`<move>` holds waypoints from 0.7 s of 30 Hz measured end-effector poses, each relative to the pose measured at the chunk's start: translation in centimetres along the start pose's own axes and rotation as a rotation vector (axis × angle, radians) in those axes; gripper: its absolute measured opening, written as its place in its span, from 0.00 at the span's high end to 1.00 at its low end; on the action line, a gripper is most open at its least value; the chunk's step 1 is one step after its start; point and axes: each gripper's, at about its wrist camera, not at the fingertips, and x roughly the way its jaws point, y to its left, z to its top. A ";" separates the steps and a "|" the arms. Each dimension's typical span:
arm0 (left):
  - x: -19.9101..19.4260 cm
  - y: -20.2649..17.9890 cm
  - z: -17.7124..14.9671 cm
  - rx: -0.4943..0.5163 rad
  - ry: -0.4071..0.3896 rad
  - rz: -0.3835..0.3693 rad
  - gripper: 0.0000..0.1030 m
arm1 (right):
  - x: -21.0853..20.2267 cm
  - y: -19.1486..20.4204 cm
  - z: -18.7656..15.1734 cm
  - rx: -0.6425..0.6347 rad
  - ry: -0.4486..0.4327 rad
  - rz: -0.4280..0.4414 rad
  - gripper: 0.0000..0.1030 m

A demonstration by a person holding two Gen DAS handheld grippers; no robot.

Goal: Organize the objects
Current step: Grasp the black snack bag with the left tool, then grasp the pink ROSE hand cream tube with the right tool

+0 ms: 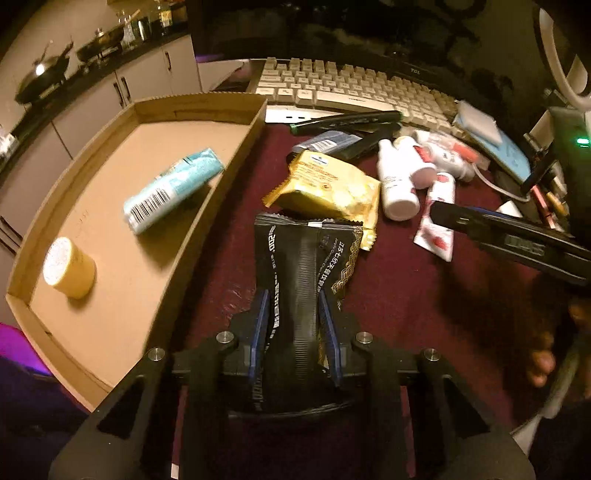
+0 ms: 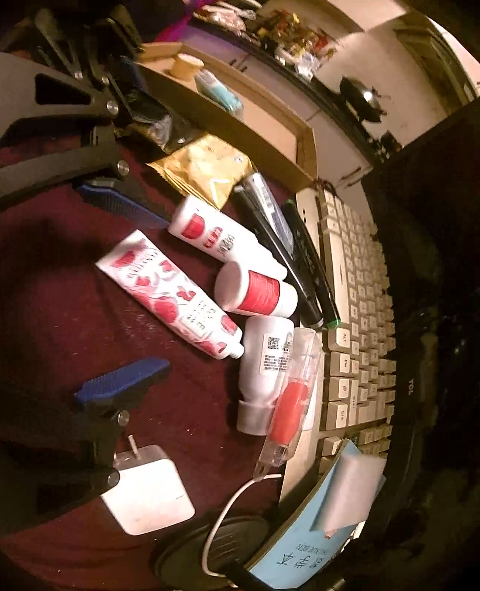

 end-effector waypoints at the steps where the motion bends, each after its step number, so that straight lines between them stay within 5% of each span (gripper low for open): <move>1: 0.0 -0.2 -0.1 0.004 0.000 0.003 0.74 | 0.3 0.1 0.2 0.002 0.005 -0.011 0.33; 7: 0.0 -0.3 -0.1 0.016 0.001 0.001 0.73 | 1.5 1.2 0.8 0.003 -0.001 -0.101 0.35; 11: 0.3 -0.1 -0.1 0.012 0.007 0.004 0.60 | 2.2 2.0 1.0 -0.011 -0.007 -0.164 0.35; 15: 0.5 0.5 0.0 -0.006 0.006 0.005 0.54 | 2.7 2.8 0.8 -0.069 -0.020 -0.259 0.50; 21: 0.9 0.7 0.0 -0.013 0.010 -0.009 0.52 | 2.5 3.0 0.7 -0.091 -0.024 -0.270 0.57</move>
